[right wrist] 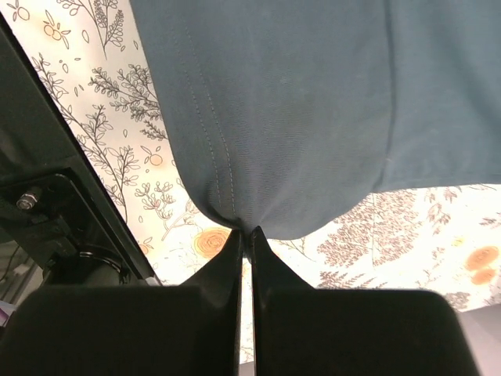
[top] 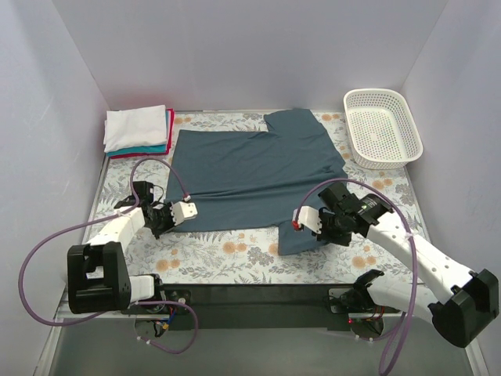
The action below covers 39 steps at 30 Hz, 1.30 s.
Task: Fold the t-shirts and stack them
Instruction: Flatten the tshirt out, then fold the tshirt
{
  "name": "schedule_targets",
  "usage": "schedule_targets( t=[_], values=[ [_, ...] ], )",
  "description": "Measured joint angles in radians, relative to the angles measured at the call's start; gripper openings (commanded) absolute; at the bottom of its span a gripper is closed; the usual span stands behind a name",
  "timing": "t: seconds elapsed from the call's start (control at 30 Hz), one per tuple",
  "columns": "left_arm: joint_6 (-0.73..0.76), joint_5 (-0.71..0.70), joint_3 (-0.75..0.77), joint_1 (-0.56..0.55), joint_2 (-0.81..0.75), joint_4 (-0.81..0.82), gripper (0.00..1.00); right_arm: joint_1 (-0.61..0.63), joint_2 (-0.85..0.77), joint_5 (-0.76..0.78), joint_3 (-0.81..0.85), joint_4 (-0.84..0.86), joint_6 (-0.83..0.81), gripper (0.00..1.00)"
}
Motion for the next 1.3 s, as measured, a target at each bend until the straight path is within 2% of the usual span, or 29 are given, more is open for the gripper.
schedule_targets(
  t=[0.27,0.53,0.87,1.03,1.3],
  values=[
    [0.033,0.008,-0.01,0.0,-0.129,-0.163,0.0,0.0,-0.105,0.001,0.026,-0.104,-0.005,0.01],
    [0.078,0.036,-0.009,0.0,-0.228,-0.314,0.0,0.0,-0.187,0.001,0.14,-0.216,0.003,0.01],
    [0.138,0.056,0.014,0.0,-0.335,-0.489,0.0,0.0,-0.228,0.017,0.249,-0.254,0.019,0.01],
    [0.132,0.071,0.021,0.0,-0.341,-0.517,0.0,0.0,-0.206,0.04,0.282,-0.279,0.016,0.01],
    [0.063,0.106,0.153,0.0,-0.205,-0.527,0.0,0.0,-0.074,0.109,0.427,-0.248,-0.029,0.01]
  ],
)
